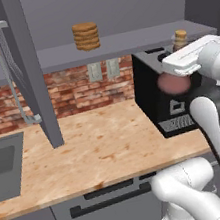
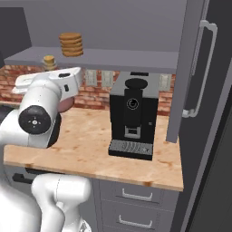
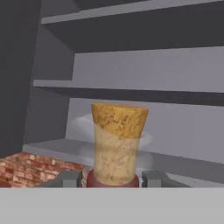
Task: The dining table condiment station is running low on oil/vinegar bottle. Refill the condiment station by opening the cabinet and taking the oil/vinegar bottle from the cabinet and placing it on the dining table.
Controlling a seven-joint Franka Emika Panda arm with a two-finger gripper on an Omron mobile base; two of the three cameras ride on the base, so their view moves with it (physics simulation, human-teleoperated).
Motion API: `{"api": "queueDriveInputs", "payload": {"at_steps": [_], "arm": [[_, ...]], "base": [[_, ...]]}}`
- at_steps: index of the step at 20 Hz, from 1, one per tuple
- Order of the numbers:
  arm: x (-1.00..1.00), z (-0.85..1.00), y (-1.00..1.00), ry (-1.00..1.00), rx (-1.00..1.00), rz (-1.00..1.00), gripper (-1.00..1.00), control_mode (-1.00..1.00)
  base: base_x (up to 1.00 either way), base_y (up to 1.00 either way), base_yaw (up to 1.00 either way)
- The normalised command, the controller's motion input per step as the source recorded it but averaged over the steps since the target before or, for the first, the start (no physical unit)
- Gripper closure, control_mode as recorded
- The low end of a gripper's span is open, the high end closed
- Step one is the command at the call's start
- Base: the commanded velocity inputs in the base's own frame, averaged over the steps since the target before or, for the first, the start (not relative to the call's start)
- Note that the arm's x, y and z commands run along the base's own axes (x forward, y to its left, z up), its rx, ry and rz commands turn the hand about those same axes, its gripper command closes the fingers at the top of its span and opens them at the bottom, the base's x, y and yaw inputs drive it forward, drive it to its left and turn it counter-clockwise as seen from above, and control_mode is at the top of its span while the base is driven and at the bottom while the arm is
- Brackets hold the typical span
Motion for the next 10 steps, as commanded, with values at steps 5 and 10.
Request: {"api": "queueDriveInputs", "payload": {"at_steps": [5,10], "arm": [[-0.34,-0.08,0.05,-0.06,0.00,0.07,1.00,1.00],[0.00,0.00,0.00,0.00,0.00,0.00,1.00,1.00]], "base": [[-0.38,0.09,0.16],[-0.99,0.36,0.54]]}}
